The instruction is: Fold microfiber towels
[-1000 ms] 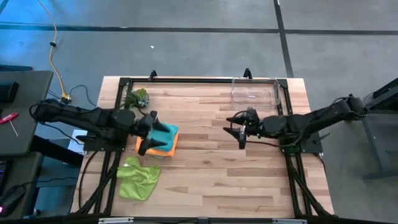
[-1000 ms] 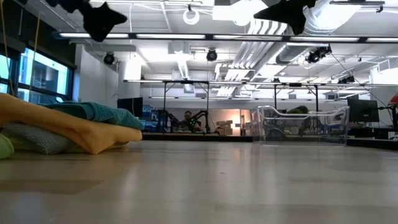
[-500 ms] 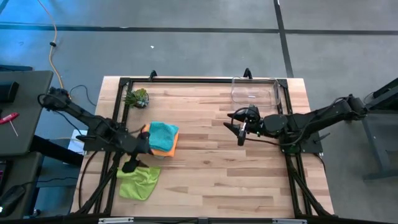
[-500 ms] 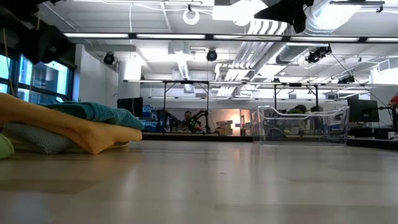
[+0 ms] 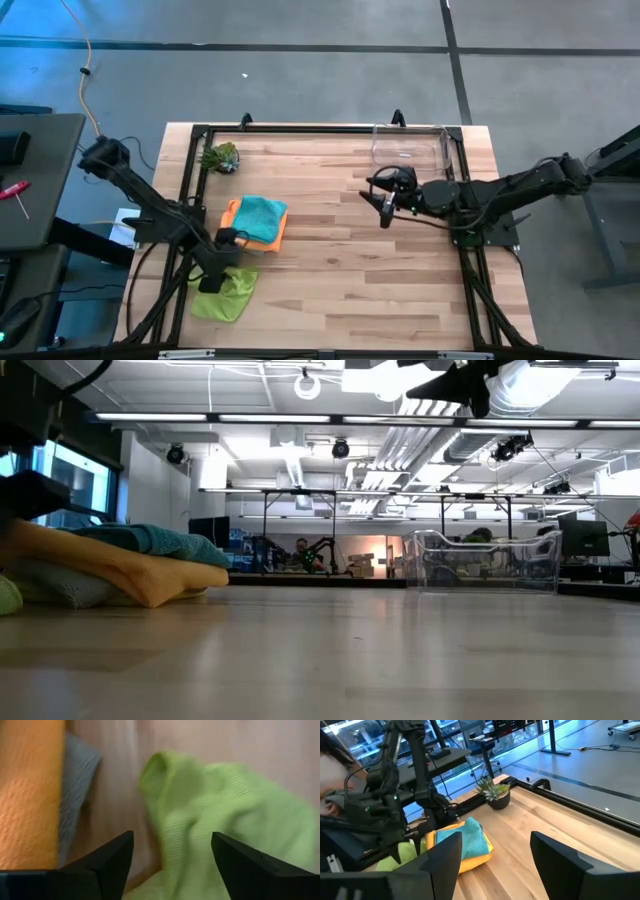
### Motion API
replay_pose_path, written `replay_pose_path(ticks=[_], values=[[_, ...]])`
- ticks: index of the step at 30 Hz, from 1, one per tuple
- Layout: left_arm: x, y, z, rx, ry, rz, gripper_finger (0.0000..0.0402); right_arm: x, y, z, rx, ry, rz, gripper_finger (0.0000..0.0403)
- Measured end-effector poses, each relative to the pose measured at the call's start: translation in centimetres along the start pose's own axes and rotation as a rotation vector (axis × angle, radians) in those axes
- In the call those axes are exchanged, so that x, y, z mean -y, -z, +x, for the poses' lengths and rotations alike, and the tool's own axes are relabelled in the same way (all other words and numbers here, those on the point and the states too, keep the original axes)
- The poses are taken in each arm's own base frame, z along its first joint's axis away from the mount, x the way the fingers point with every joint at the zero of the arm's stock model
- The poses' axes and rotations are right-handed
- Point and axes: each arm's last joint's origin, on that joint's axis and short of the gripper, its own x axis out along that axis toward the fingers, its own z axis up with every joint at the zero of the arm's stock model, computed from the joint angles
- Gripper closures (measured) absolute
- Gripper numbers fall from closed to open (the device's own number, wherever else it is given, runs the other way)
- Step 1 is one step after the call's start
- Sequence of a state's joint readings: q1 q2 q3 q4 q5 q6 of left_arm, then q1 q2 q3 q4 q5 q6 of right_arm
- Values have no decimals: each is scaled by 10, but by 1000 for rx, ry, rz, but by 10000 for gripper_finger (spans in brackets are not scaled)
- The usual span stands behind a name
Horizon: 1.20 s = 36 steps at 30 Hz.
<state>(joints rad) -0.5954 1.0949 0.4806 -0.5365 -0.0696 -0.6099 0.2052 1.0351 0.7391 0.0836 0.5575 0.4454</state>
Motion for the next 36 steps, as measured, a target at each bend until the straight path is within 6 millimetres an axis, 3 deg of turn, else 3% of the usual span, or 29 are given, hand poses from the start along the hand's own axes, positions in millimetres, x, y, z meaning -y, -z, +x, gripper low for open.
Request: replay_pose_path(ticks=[7,14,26,29,36], values=[[-3,4,10,-31,-72,18,196,7,-2,4,3,29,31,175],[3,0,12,-35,24,41,251,9,-3,5,7,40,33,175],[3,4,18,-97,14,73,358,9,-3,5,2,40,55,175],[3,4,15,-87,26,73,393,9,-3,5,2,40,55,175],[7,-6,-15,-24,79,69,399,9,-3,5,2,40,55,175]])
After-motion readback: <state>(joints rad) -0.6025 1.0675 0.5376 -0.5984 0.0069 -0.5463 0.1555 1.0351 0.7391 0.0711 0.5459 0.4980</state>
